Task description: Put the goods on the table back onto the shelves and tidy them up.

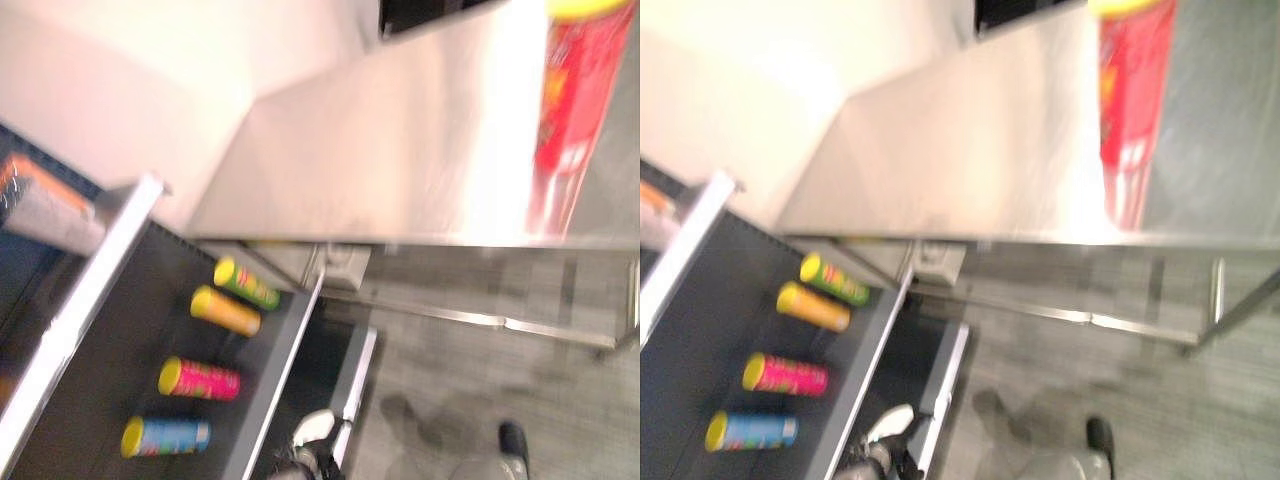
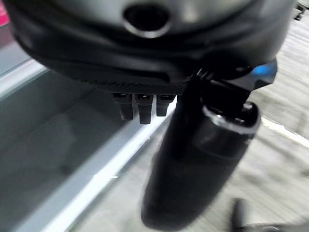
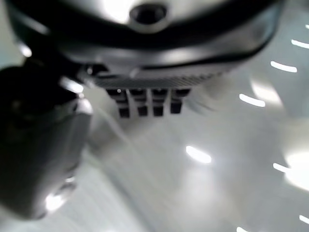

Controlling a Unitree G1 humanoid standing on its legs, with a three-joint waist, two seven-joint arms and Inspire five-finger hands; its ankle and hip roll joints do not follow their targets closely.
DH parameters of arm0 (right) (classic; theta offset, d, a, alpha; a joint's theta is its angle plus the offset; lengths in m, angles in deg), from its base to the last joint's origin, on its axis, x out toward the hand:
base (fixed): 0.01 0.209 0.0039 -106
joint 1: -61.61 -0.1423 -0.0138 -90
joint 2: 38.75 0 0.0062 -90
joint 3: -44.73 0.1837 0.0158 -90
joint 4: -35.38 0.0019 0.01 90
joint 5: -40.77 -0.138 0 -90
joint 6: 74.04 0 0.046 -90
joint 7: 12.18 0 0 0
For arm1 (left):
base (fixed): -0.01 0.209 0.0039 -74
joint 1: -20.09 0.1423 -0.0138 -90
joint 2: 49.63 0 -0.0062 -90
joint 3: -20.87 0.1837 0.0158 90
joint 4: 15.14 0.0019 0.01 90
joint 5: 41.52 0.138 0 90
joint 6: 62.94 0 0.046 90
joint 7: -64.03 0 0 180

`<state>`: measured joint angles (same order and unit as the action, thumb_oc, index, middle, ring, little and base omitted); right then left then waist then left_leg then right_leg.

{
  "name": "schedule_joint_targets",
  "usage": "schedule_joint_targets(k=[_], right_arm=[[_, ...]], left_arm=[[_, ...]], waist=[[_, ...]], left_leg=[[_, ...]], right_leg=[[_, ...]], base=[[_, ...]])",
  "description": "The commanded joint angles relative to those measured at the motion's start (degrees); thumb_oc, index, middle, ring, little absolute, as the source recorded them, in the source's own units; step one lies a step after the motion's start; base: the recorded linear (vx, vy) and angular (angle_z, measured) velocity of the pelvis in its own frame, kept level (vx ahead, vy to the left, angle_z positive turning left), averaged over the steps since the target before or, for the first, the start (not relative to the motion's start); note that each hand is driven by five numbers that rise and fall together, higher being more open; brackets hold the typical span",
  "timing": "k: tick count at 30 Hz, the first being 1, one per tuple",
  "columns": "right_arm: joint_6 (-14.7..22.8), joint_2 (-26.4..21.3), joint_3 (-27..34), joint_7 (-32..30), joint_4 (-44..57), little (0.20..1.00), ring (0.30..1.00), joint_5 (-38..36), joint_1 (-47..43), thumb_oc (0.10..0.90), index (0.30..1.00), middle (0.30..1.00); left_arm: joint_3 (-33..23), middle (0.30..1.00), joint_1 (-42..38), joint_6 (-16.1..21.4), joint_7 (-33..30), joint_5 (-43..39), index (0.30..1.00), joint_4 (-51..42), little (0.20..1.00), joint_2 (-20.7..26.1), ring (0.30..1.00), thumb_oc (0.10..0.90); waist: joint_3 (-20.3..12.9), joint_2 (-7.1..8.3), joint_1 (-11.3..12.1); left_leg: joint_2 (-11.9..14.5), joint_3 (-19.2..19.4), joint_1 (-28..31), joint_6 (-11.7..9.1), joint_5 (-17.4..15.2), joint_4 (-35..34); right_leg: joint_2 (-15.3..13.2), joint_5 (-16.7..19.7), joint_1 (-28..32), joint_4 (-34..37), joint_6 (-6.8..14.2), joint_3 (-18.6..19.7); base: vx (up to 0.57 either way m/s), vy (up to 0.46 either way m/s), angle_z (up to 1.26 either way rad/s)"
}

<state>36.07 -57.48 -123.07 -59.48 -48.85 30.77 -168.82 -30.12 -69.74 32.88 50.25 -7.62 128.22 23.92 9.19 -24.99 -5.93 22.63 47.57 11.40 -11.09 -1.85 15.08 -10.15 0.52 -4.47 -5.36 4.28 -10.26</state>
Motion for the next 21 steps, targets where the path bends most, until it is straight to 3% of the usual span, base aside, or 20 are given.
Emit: schedule_joint_targets(k=[1,2,3,4,5,6,9,15,19,21], right_arm=[[2.7,-4.3,-2.4,1.0,4.8,0.9,0.9,5.5,7.5,0.8,0.9,0.9],[2.7,-4.3,-2.4,2.8,5.1,0.9,0.9,3.9,8.6,0.8,0.9,0.9],[2.7,-4.3,-2.4,3.2,5.0,0.9,0.9,3.5,8.5,0.8,0.9,0.9],[3.1,-4.3,-2.4,4.7,4.9,0.9,0.9,2.0,9.2,0.8,0.9,0.9],[3.3,-4.3,-2.4,5.5,5.2,0.9,0.9,1.0,9.3,0.8,0.9,0.9],[3.3,-4.3,-2.4,5.0,5.5,0.9,0.9,0.9,8.2,0.8,0.9,0.9],[3.3,-4.3,-2.4,3.7,5.9,0.9,0.9,2.1,4.4,0.8,0.9,0.9],[4.5,-4.3,-2.4,1.3,5.6,0.9,0.9,2.1,0.4,0.8,0.9,0.9],[4.2,-4.3,-2.4,0.4,5.4,0.9,0.9,3.2,-0.9,0.8,0.9,0.9],[4.8,-4.3,-2.4,-1.0,4.8,0.9,0.9,3.6,-2.6,0.8,0.9,0.9]], left_arm=[[5.4,0.9,-6.8,3.0,-1.8,0.2,0.9,-3.1,0.9,-10.9,0.9,0.8],[6.0,0.9,-7.5,3.2,-1.6,-0.1,0.9,-4.0,0.9,-11.4,0.9,0.8],[6.0,0.9,-7.5,3.1,-1.5,-0.2,0.9,-4.1,0.9,-11.3,0.9,0.8],[6.3,0.9,-8.2,3.3,-1.4,-0.4,0.9,-4.3,0.9,-11.8,0.9,0.8],[6.5,0.9,-8.8,3.3,-1.5,-0.6,0.9,-4.2,0.9,-12.2,0.9,0.8],[7.3,0.9,-10.3,3.3,-1.4,-1.0,0.9,-3.8,0.9,-12.4,0.9,0.8],[6.4,0.9,-9.8,3.5,-1.2,-1.9,0.9,-1.7,0.9,-12.8,0.9,0.8],[8.1,0.9,-7.3,4.3,0.2,-1.5,0.9,-0.6,0.9,-11.4,0.9,0.8],[7.3,0.9,-6.1,4.0,0.1,-1.9,0.9,0.6,0.9,-10.7,0.9,0.8],[7.0,0.9,-6.1,4.2,0.0,-1.6,0.9,0.9,0.9,-9.5,0.9,0.8]], waist=[[-3.9,-3.0,5.0],[-3.0,-3.2,6.2],[-3.2,-3.06,5.9],[-3.0,-2.94,7.3],[-2.7,-2.49,8.4],[-1.8,-1.5,9.8],[-4.1,-1.53,9.2],[-6.9,-1.01,6.7],[-7.5,-0.24,6.0],[-7.9,1.26,5.0]], left_leg=[[4.2,-10.2,-4.2,-1.0,13.0,-2.0],[1.3,-15.2,-7.5,1.1,9.2,0.9],[1.3,-15.4,-8.4,1.9,8.4,2.1],[-3.4,-20.4,-11.4,4.6,3.2,2.5],[-7.2,-22.8,-13.4,6.9,0.4,1.0],[-9.1,-26.2,-15.3,7.3,0.0,0.6],[-12.5,-26.1,-11.1,7.8,-2.0,-7.2],[-15.4,-22.8,-4.0,8.2,0.4,-19.8],[-15.9,-22.2,-3.1,8.5,-0.7,-20.1],[-16.0,-22.3,-2.9,8.7,-1.2,-20.1]], right_leg=[[8.1,-6.7,9.3,3.3,-2.1,-1.1],[8.2,-7.4,9.9,3.1,-2.6,0.8],[7.9,-7.3,9.6,3.0,-2.5,0.5],[7.8,-7.2,10.0,3.2,-2.3,2.4],[7.5,-6.1,9.6,3.2,-2.0,3.1],[7.6,-6.2,9.4,2.4,-1.5,4.6],[7.2,-5.3,8.3,3.0,-0.4,5.0],[5.7,-2.0,7.8,6.5,2.4,5.5],[5.2,-0.8,8.1,7.5,3.2,6.2],[4.9,-0.1,8.0,7.5,3.6,6.0]], base=[[0.06,-0.258,-0.67],[0.02,-0.151,-1.08],[0.01,-0.025,-1.89],[-0.04,0.061,-1.71],[-0.02,0.058,-1.06],[-0.04,0.074,-0.43],[0.07,0.164,-0.49],[0.05,0.133,-0.08],[0.0,0.069,-0.17],[-0.03,0.085,-0.05]])
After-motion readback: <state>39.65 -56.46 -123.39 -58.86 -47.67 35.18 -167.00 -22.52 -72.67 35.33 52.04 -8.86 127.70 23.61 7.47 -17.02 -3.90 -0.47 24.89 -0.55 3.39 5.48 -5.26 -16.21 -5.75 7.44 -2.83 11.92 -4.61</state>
